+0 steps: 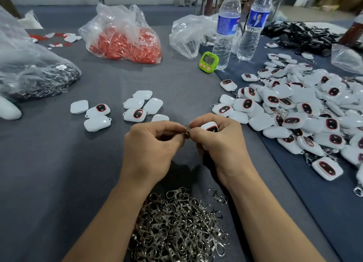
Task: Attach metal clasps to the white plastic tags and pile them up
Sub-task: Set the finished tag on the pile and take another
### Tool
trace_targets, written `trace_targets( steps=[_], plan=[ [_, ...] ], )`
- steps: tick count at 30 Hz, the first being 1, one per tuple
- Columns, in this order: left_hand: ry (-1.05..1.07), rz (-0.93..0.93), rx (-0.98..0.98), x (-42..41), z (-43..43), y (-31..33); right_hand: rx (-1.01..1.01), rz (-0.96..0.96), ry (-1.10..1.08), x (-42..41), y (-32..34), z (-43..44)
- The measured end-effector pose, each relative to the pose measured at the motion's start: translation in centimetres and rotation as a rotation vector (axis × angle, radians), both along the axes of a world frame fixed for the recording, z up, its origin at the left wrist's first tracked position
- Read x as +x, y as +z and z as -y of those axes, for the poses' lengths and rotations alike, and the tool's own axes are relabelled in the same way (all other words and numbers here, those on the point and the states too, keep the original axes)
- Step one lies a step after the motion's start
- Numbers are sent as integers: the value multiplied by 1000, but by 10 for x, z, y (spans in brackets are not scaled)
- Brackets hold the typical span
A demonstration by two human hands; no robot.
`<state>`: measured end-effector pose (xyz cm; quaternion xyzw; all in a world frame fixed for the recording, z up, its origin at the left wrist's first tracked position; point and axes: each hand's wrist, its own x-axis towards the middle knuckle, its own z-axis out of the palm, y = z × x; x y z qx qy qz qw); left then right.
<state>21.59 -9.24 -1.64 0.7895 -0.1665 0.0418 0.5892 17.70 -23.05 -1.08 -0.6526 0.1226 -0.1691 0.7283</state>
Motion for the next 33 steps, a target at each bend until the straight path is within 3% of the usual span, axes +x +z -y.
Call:
trace_targets(
  steps=[7, 16, 20, 23, 26, 33],
  plan=[
    [65, 144, 40, -5, 1, 4, 23, 13, -30, 1, -1, -1],
    [3, 68, 53, -6, 2, 1, 67, 30, 1, 1, -5, -2],
    [54, 106, 66, -6, 0, -3, -29, 33, -38, 1, -5, -5],
    [137, 145, 55, -2, -2, -4, -224, -27, -143, 1, -7, -5],
    [140, 38, -77, 6, -4, -6, -372, -68, -236, 2, -10, -5],
    [59, 16, -91, 5, -5, -7, -375, 20, -171, 0, -10, -9]
  ],
)
